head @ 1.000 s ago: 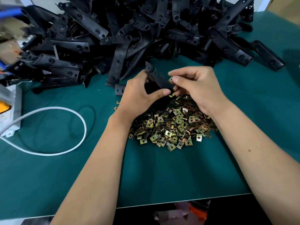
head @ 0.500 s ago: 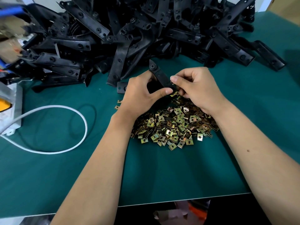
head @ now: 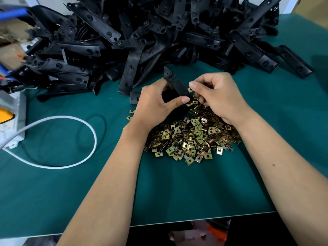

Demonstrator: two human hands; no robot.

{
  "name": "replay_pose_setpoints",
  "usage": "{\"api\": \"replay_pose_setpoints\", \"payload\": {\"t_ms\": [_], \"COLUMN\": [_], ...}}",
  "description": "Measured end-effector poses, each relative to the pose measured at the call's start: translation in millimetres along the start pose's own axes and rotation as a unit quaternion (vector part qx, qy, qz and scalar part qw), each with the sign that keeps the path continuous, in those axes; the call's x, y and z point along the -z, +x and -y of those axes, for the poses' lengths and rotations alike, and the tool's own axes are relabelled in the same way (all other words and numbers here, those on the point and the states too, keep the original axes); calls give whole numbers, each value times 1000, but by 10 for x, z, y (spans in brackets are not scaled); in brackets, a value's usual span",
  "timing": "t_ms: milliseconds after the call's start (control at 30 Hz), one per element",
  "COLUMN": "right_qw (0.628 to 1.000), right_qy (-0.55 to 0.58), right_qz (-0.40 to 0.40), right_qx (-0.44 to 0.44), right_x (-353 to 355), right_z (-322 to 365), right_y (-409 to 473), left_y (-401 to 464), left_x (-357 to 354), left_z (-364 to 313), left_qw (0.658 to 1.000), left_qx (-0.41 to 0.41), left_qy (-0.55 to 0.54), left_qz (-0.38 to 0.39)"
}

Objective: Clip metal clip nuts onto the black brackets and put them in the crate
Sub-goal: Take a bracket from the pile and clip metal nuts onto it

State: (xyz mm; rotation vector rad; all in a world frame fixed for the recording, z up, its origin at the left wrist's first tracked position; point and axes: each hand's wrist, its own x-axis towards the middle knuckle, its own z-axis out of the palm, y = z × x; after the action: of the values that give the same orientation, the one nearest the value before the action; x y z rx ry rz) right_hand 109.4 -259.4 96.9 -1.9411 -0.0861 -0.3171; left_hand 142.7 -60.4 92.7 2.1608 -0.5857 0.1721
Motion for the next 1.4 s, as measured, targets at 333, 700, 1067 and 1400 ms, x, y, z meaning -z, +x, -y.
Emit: {"api": "replay_pose_setpoints", "payload": {"t_ms": [333,700,1067,1400], "right_qw": [1000,995,1000,999], "right_qy": [-18,77,-28,-40], "right_qz": [0,20,-6,1], "right_qx": [6,-56,2,31], "right_x": [15,-11,-11,-94], "right_z": [23,-6,60,187], "right_y": [-1,2,-21,-82], "left_y": [-9,-6,-12,2], "left_x": [7,11,-6,-4], "left_z": [-28,-23,-36,-17], "left_qw": [1000,1000,1000,999], "left_qx": [-5,10,8,-18], "left_qy": [12,-10,13,34], "left_qz": [-2,5,-2,-8]}}
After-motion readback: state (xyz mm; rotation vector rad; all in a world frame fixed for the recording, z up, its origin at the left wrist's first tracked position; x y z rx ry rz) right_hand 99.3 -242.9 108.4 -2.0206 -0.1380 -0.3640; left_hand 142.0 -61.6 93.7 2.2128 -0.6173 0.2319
